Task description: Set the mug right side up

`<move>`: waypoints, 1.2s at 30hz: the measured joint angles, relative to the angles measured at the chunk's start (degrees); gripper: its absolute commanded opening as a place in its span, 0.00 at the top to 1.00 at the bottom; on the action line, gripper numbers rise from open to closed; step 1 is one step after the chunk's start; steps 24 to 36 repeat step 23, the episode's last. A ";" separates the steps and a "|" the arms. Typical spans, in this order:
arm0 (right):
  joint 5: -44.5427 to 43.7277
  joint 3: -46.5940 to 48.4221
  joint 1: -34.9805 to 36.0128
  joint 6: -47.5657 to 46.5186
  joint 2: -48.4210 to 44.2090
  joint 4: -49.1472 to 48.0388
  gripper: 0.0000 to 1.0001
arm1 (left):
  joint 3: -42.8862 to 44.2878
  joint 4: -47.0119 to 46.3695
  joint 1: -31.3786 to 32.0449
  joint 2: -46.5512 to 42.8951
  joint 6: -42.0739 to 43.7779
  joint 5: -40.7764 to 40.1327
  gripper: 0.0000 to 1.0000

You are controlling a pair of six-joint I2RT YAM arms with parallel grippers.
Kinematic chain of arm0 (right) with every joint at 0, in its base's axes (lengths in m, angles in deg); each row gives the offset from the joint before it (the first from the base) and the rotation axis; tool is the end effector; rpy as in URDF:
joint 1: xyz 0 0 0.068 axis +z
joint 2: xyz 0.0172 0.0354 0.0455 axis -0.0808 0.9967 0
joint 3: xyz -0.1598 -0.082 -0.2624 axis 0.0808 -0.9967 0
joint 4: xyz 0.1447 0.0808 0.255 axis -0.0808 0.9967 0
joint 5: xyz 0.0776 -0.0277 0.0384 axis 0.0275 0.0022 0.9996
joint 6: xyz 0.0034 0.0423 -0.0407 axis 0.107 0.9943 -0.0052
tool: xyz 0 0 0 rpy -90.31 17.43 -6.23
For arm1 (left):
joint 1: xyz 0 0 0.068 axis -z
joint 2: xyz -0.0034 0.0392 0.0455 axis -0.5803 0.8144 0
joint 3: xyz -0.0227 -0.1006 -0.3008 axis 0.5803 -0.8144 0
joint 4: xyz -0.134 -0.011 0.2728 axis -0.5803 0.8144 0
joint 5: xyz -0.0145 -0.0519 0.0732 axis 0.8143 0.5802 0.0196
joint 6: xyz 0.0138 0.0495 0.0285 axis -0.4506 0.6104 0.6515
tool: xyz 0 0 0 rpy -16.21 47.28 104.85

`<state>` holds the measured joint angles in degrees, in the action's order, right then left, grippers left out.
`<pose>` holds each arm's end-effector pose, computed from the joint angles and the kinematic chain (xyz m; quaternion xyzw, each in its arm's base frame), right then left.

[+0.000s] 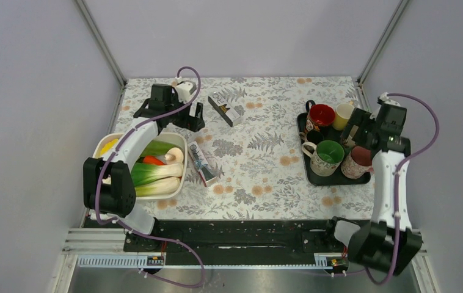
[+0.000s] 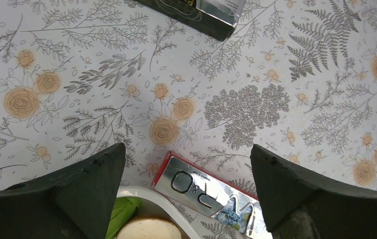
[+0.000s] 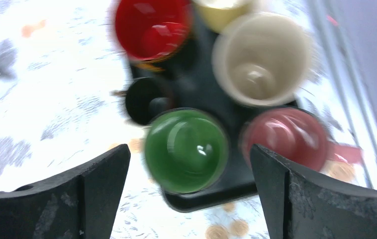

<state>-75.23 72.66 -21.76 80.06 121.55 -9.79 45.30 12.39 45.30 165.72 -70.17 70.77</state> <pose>0.2521 -0.0745 0.3703 0.1673 0.8928 -0.0092 0.4181 0.3904 -0.0833 0.3099 0.2054 0.8760 -0.1800 0.3976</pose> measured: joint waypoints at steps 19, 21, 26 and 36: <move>9.42 -37.99 16.63 1.92 -25.51 -34.34 0.00 | -40.24 -20.81 -6.08 -35.30 -8.66 -18.67 0.01; 9.07 -38.49 16.63 2.27 -26.18 -34.51 0.01 | -42.25 -21.57 -6.34 -36.85 -8.63 -19.61 0.01; 9.05 -38.60 16.63 2.56 -26.49 -34.62 0.01 | -43.50 -23.04 -6.69 -38.21 -8.37 -19.91 0.01; 9.05 -38.60 16.63 2.56 -26.49 -34.62 0.01 | -43.50 -23.04 -6.69 -38.21 -8.37 -19.91 0.01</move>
